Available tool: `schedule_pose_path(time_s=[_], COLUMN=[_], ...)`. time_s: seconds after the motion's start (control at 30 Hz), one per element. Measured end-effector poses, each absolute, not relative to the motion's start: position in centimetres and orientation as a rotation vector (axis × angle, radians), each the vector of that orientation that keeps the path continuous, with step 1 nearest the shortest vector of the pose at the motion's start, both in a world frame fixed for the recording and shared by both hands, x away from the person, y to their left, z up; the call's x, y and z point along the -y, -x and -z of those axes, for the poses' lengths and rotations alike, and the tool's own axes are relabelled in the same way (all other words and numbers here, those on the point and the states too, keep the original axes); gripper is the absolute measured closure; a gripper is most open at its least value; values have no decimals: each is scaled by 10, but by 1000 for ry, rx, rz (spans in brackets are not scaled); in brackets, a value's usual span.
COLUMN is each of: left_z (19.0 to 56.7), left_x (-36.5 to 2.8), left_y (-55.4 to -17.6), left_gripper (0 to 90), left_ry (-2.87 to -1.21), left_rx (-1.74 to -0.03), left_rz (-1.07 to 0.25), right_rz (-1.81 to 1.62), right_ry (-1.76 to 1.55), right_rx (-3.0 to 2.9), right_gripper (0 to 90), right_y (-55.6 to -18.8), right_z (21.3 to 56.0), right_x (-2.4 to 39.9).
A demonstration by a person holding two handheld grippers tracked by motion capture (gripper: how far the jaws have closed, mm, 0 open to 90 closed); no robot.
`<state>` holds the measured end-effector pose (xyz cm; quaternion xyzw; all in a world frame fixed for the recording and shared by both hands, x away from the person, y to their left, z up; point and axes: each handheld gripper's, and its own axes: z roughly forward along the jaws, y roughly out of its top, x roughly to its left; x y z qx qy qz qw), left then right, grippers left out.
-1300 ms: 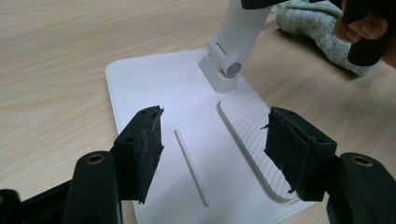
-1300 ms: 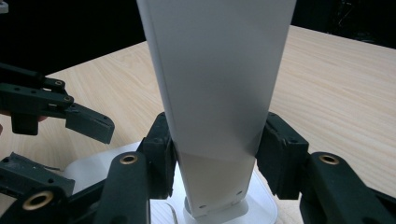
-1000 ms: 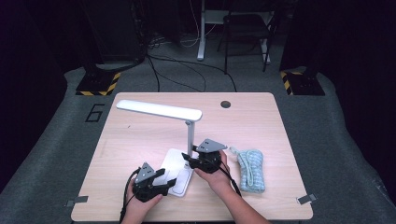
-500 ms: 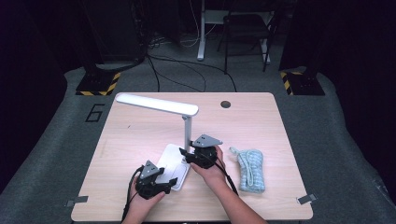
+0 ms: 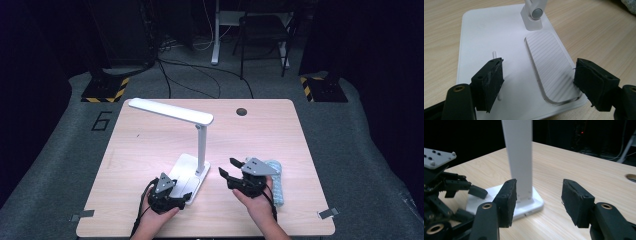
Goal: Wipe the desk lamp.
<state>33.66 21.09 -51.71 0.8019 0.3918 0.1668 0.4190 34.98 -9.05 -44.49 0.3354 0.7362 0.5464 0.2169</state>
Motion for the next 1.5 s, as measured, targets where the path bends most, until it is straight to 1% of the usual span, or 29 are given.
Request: schedule_pose_path(time_s=[0.03, 0.07, 0.1, 0.2, 0.27, 0.33, 0.47, 0.53, 0.63, 0.97, 1.03, 1.23, 1.3, 1.5], left_z=[517, 517, 517, 519, 520, 520, 520, 520, 520, 520, 520, 521, 521, 521], left_x=[-211, -211, -213, -216, -218, -217, -217, -216, -213, -209, -206, -203, -200, -198], left_y=[-336, -336, -338, -339, -339, -338, -337, -336, -336, -337, -338, -337, -336, -336], left_gripper=[229, 228, 225, 192, 196, 218, 203, 196, 161, 138, 144, 120, 117, 122], left_ry=[-2003, -2003, -2008, -2007, -1996, -1990, -1993, -1995, -1995, -1993, -1985, -1978, -2016, -2003], left_rx=[-987, -987, -993, -1000, -997, -997, -989, -987, -989, -1019, -1031, -1040, -1019, -1040], left_rz=[-445, -445, -440, -427, -414, -398, -400, -395, -411, -406, -423, -447, -473, -478], right_rz=[-1487, -1487, -1503, -1522, -1518, -1505, -1435, -1443, -1458, -1444, -1444, -1427, -1424, -1409], right_ry=[-934, -934, -971, -1013, -1041, -1051, -1104, -1130, -1186, -1205, -1209, -1209, -1215, -1232], right_rx=[-2008, -2008, -1979, -1953, -1925, -1922, -1885, -1875, -1854, -1847, -1847, -1847, -1838, -1803], right_gripper=[457, 457, 451, 445, 428, 421, 413, 413, 413, 413, 413, 414, 414, 411], right_y=[-342, -342, -337, -335, -332, -331, -329, -330, -333, -333, -334, -334, -333, -331], right_z=[445, 445, 447, 447, 447, 447, 455, 458, 464, 470, 473, 475, 474, 472], right_x=[105, 105, 119, 131, 144, 148, 167, 170, 175, 178, 177, 178, 180, 190])
